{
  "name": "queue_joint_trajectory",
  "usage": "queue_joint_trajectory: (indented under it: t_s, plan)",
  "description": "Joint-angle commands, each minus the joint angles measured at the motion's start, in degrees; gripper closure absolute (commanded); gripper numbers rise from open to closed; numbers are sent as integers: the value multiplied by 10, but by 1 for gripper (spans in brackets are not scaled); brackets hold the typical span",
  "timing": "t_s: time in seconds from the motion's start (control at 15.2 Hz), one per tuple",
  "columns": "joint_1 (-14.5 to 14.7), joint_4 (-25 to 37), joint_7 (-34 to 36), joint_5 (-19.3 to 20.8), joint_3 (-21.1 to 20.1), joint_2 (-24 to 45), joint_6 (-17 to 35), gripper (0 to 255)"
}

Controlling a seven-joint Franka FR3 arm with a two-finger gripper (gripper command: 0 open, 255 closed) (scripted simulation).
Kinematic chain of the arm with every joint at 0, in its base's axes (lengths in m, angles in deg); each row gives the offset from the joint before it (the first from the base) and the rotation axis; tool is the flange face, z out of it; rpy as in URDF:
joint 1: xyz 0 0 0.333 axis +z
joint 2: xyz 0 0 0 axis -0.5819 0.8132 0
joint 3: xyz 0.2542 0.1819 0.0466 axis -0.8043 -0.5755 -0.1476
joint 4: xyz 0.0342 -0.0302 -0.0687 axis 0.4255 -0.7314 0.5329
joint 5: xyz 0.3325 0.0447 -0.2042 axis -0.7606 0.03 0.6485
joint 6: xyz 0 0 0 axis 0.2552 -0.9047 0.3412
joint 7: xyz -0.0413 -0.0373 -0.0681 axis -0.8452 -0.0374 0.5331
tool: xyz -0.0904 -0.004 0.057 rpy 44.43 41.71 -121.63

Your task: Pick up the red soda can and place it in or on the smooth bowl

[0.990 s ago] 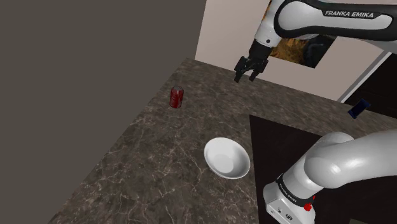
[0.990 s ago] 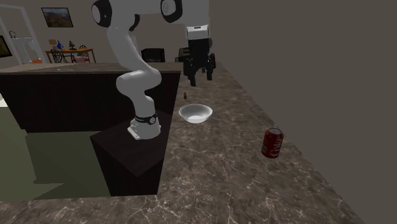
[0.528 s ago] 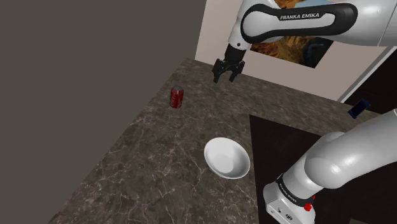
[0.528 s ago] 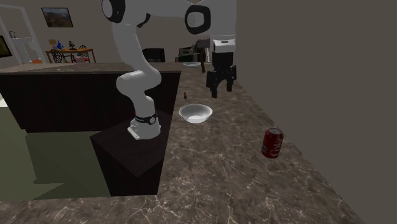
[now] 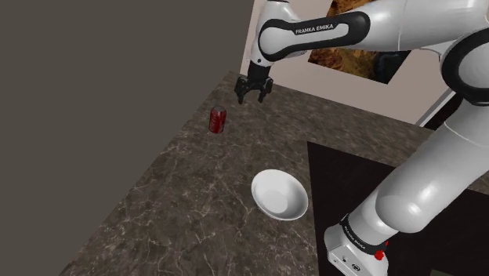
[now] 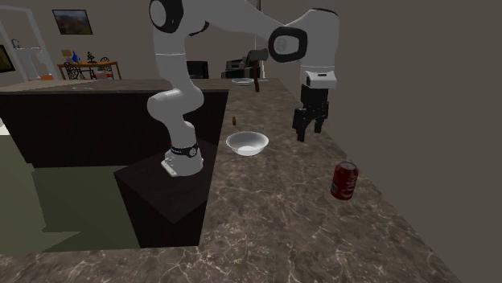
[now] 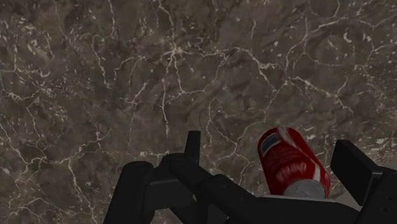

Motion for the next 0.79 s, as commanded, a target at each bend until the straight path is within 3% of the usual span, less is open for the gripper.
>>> queue_joint_trajectory:
  t_s: [0.0, 0.4, 0.73]
  plan:
    - [4, 53, 15, 9, -4, 50, -8, 0]
    - [24, 208, 54, 37, -5, 199, -30, 0]
    - [46, 380, 75, 54, 0, 338, -77, 0]
